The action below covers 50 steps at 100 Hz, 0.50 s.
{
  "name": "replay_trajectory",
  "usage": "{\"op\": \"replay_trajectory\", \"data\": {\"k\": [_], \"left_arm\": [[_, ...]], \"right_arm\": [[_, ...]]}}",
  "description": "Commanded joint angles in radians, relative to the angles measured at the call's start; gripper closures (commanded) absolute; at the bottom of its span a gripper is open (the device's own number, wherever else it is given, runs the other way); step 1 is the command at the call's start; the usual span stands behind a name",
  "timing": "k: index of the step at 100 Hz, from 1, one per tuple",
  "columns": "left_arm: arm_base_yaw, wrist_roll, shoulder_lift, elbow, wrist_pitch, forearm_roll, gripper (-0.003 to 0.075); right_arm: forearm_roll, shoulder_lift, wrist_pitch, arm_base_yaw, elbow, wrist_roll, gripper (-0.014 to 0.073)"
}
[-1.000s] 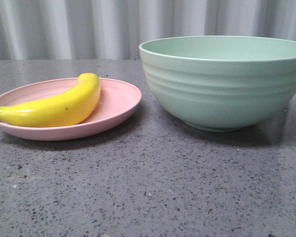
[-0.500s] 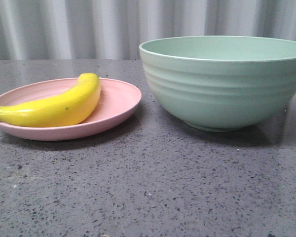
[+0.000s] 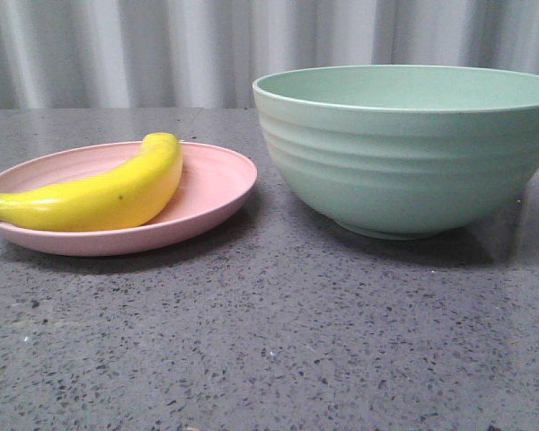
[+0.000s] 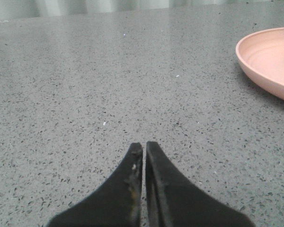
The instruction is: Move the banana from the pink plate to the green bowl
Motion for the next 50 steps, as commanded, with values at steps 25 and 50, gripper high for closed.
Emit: {"op": "replay_trajectory", "data": {"k": [25, 50], "left_arm": [[0.003, -0.008, -0.027, 0.01, -0.204, 0.001, 0.0741], [0.003, -0.008, -0.027, 0.01, -0.219, 0.001, 0.0741]], "right_arm": [[-0.016, -0.02, -0.018, -0.008, 0.023, -0.005, 0.0655], [-0.01, -0.02, -0.085, -0.008, 0.023, -0.005, 0.0655]]}}
